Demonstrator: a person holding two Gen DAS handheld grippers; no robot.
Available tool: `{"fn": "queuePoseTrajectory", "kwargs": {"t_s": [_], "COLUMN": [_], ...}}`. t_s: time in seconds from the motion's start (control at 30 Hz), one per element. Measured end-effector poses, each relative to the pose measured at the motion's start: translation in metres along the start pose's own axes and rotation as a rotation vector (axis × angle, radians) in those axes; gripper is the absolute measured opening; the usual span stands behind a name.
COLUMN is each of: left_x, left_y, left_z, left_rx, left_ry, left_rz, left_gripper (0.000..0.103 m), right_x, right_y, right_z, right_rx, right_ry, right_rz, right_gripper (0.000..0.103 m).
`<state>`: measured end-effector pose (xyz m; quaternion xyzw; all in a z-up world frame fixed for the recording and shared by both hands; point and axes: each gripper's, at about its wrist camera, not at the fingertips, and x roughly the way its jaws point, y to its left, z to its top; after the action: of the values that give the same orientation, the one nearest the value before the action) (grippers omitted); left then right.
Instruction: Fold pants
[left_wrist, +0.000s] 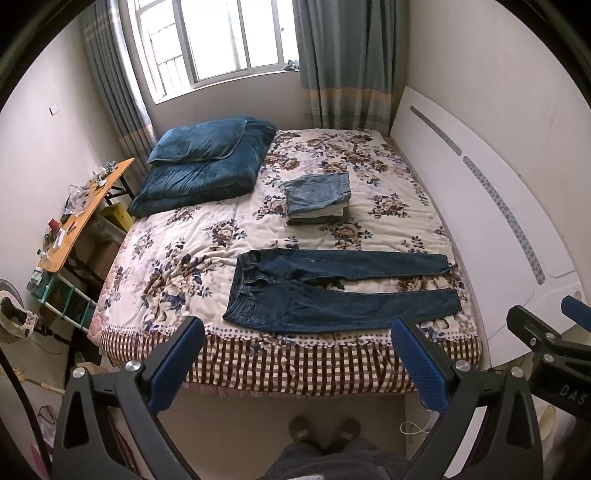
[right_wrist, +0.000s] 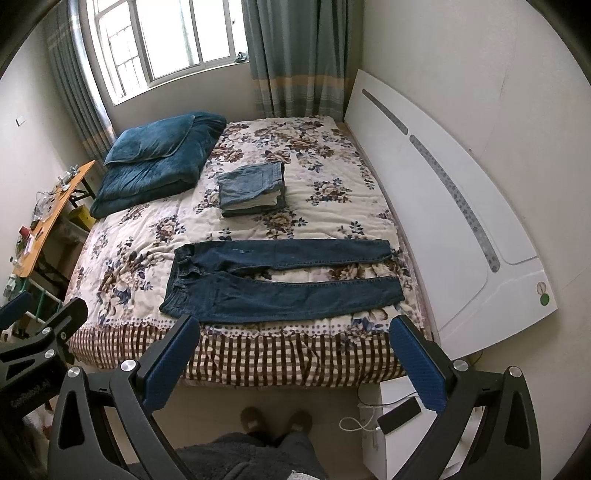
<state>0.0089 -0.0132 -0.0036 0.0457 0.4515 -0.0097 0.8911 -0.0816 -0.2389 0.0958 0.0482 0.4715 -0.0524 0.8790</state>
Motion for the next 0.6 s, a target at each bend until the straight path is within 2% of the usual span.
{"fn": "queuePoseTrajectory", "kwargs": {"t_s": [0.6], "left_x": [-0.0002], "left_y": [-0.0031], "left_z": [0.0007], "left_rx": [0.001], "left_ry": [0.005], "left_rz": [-0.006], "left_gripper": [0.103], "right_x": [-0.0026], "right_y": [0.0011], "right_z": [-0.0033], "right_rx": [-0.009], "right_ry": [0.0], "right_rz": [0.001], "right_gripper": [0.103]}}
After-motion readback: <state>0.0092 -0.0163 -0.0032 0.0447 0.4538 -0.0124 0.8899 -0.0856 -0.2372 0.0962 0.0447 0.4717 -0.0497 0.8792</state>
